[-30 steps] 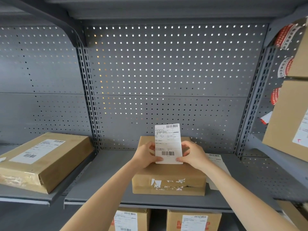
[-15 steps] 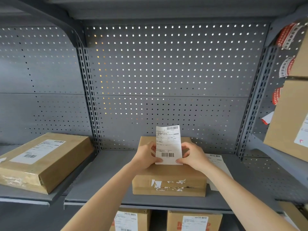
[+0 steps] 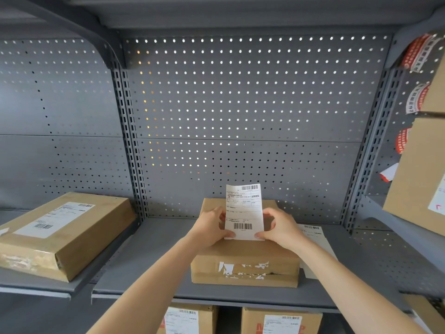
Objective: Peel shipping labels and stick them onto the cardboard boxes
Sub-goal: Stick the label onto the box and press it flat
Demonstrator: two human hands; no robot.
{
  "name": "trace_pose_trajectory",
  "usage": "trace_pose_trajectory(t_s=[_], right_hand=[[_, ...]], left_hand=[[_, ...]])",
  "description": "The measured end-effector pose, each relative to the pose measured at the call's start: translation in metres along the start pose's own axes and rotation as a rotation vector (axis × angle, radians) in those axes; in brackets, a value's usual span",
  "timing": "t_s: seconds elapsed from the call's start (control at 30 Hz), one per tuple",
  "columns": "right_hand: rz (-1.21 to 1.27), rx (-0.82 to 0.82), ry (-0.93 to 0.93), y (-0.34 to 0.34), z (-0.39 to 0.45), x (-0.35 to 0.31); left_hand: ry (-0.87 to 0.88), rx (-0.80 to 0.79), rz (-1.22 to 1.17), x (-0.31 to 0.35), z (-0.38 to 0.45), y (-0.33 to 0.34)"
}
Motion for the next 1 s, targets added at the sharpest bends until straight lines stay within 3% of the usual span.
trace_pose_trajectory(t_s=[0.27,1.0], right_hand=[[0.001,-0.003,-0.027,0.0,0.003,0.004],[0.101,-0.014,0.011,0.002,0.019,0.008]], left_hand=[[0.048,-0.013,0.156,-0.009,0.003,-0.002],[0.031,-0.176,0.013,-0.016,0.013,-0.002]])
Point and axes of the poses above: each hand's wrist, its own z-axis towards the middle knuckle, its own y-axis out of the palm, x = y × z, the point moved 3 cm from there along z, towards the middle knuckle, and after that the axes turned 7 degrees about -z, right-handed, at the moved point
